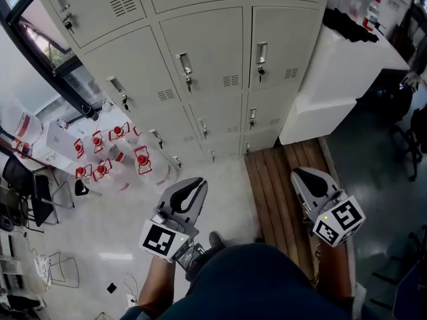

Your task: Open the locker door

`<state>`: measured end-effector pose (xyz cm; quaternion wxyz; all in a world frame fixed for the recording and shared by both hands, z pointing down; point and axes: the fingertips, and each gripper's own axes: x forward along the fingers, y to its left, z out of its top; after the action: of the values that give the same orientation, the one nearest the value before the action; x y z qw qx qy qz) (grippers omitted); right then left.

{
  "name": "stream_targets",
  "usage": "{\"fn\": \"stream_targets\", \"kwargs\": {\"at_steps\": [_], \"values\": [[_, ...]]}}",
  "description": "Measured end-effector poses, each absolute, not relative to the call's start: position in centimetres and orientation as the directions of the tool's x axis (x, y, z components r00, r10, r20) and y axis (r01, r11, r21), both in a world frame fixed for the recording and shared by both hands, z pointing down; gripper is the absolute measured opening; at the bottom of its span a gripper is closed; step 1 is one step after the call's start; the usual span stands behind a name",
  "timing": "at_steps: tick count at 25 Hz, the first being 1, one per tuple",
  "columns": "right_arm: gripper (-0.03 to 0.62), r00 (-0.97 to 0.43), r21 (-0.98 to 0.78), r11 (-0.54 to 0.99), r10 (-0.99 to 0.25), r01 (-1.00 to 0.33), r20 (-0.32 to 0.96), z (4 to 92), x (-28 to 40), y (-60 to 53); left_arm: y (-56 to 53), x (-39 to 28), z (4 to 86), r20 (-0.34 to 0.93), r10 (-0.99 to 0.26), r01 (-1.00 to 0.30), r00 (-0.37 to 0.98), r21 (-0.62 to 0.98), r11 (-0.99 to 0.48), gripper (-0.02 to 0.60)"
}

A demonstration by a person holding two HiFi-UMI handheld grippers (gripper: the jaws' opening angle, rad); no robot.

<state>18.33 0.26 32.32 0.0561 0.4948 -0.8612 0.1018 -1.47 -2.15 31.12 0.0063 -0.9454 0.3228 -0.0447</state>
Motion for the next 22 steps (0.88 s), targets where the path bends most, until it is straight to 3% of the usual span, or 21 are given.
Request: {"fn": "stream_targets", "kwargs": {"at_steps": [22], "values": [[0.037,-0.429,-0.099,0.417,-0.881,-0.903,0.198,31.6,7.3,-5.9,-9.8,-13.0,31.0,0.065,-0.563,-0.562,0.824,-0.033,-0.827,0.041]]}}
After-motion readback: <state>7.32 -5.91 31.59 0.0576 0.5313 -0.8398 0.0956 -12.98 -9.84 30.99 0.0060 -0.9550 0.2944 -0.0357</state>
